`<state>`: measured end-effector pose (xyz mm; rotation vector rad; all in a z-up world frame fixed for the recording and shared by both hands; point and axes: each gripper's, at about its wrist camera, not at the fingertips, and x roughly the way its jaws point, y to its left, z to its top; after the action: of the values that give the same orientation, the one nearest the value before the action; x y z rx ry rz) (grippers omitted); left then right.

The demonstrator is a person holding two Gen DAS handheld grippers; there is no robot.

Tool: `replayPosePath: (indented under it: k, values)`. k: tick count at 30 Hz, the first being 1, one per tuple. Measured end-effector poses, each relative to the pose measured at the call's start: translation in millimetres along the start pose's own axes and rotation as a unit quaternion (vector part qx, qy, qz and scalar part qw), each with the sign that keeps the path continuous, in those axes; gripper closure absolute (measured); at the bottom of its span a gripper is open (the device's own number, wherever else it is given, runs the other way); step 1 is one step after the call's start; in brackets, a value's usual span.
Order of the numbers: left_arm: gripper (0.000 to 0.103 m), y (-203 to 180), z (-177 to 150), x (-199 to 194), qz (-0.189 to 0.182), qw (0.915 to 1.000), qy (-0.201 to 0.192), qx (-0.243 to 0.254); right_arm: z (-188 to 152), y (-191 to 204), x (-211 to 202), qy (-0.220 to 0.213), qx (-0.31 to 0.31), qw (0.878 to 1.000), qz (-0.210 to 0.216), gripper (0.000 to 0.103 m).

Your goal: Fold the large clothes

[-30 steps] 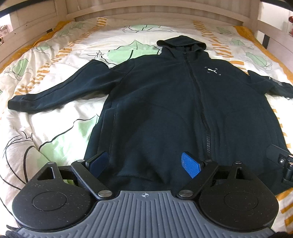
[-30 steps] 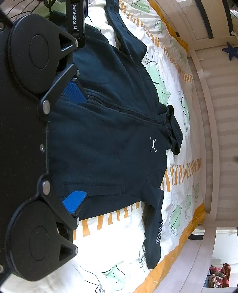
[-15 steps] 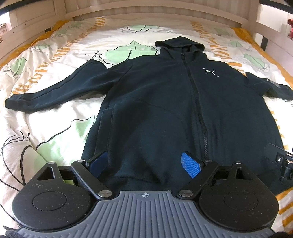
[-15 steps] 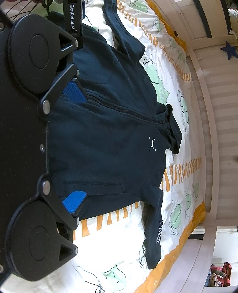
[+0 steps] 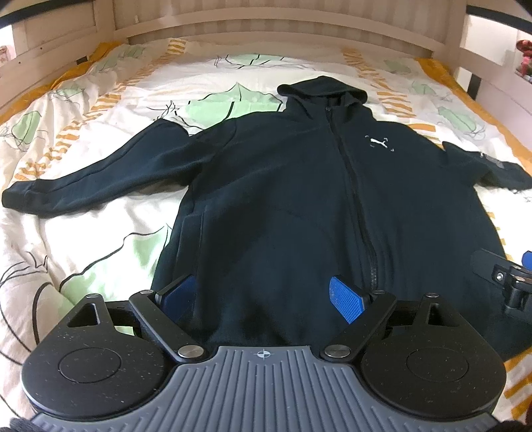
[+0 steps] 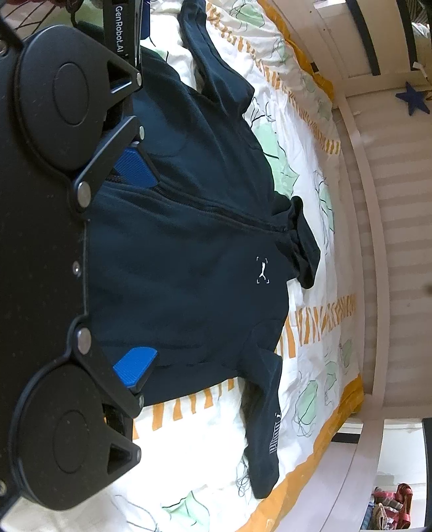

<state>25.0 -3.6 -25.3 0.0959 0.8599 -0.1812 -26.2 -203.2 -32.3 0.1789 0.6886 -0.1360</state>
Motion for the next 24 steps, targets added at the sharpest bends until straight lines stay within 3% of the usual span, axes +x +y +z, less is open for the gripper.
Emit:
replayPosePath:
  k: [7,16,24]
  values:
    - [0.016,17.0,9.2,10.3,-0.040,0.9990,-0.003,-0.018,6.5,1.0,7.7,-0.006,0.000,1.000,0.009,0.001]
    - [0.015,61.4,28.5,29.4,-0.019,0.9986,-0.011,-0.048,19.7,7.9,30.5,0.003,0.002,0.999,0.043,0.001]
    - [0.011,114.1,50.2,43.2,-0.029,0.9948,-0.041,-0.089,40.8,23.7,54.5,0.013,0.006,0.997,0.077,0.001]
